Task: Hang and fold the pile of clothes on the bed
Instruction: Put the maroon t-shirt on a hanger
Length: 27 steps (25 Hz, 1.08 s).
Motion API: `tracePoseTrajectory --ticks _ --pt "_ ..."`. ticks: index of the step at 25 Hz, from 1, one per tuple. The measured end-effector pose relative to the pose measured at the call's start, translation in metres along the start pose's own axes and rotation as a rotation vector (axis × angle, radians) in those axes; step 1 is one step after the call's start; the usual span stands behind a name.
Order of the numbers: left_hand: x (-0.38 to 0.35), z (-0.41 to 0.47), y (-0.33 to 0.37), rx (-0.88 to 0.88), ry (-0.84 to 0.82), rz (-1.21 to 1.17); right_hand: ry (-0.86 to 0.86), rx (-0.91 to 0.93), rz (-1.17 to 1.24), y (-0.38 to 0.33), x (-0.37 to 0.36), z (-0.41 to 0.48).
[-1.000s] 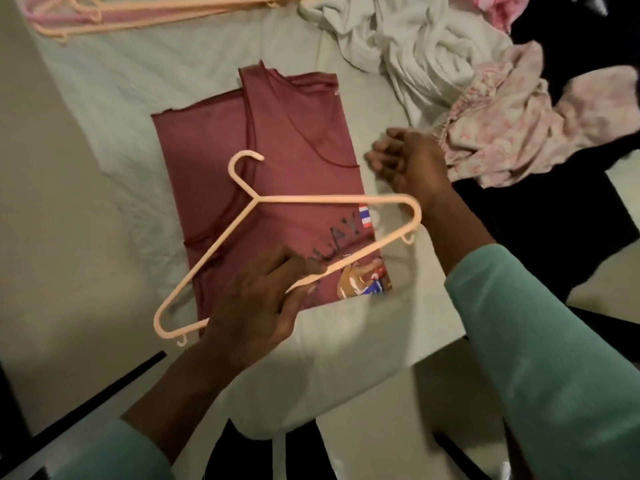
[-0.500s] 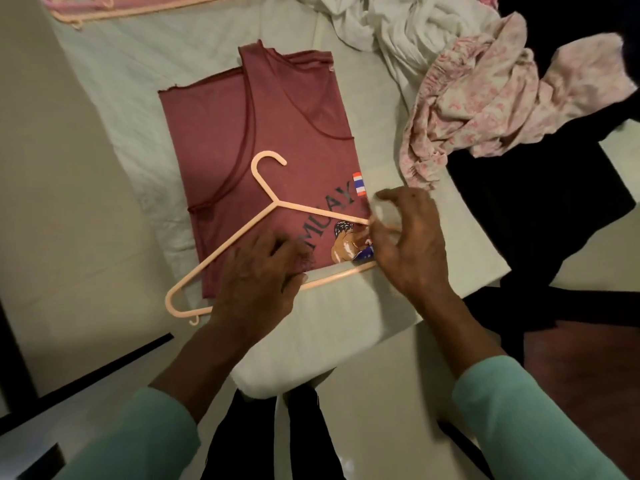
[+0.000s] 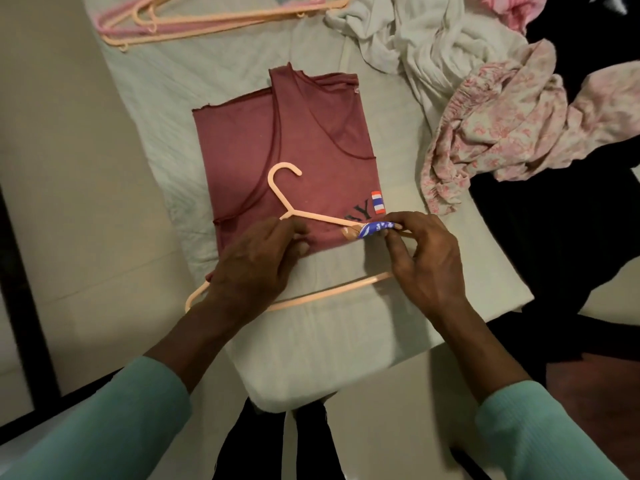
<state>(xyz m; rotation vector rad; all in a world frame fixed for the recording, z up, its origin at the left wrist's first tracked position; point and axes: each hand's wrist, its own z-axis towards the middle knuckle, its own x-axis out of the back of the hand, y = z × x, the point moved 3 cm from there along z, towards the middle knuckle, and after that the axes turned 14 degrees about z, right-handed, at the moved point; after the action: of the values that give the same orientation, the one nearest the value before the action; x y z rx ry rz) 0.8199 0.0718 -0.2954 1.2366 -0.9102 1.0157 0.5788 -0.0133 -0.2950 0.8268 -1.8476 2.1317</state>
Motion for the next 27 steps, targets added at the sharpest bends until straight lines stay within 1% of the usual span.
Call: tracePoseTrajectory --ticks 2,3,5,6,10,13,16,18,20,22,24,25,27 --pt "-0.002 0.000 -0.006 -0.069 -0.062 0.044 0.021 -0.034 0.057 -0.004 -0.002 0.010" --pt "0.001 0.002 -0.010 -0.071 -0.067 0.048 0.028 -0.012 0.057 -0.006 -0.003 0.015" --pt "0.010 0.014 -0.020 -0.025 -0.025 0.024 0.033 0.028 0.070 -0.009 -0.005 0.026" --pt "0.016 0.021 -0.024 0.002 -0.001 0.007 0.037 0.018 0.102 -0.011 -0.006 0.032" --pt "0.036 0.046 -0.027 0.020 0.040 -0.032 0.083 -0.072 0.303 -0.022 -0.005 0.047" --pt "0.042 0.046 -0.019 -0.067 0.017 -0.076 0.085 -0.142 0.427 -0.024 0.001 0.049" --pt "0.037 0.023 -0.005 -0.214 -0.061 -0.063 0.029 -0.114 0.333 -0.018 0.016 0.034" --pt "0.029 0.000 0.006 -0.293 -0.075 -0.034 -0.037 -0.034 0.214 -0.014 0.026 0.012" --pt "0.019 -0.021 0.016 -0.347 -0.083 0.007 -0.091 0.047 0.125 -0.010 0.033 -0.011" --pt "0.006 -0.040 0.027 -0.357 -0.113 0.012 -0.103 0.055 0.075 -0.001 0.037 -0.031" --pt "-0.003 -0.052 0.036 -0.307 -0.150 -0.049 -0.071 -0.019 0.039 0.008 0.037 -0.049" --pt "-0.005 -0.055 0.038 -0.263 -0.147 -0.075 -0.039 -0.097 0.068 0.012 0.035 -0.058" --pt "-0.003 -0.054 0.032 -0.093 -0.066 -0.031 0.051 -0.357 0.226 0.013 0.029 -0.066"
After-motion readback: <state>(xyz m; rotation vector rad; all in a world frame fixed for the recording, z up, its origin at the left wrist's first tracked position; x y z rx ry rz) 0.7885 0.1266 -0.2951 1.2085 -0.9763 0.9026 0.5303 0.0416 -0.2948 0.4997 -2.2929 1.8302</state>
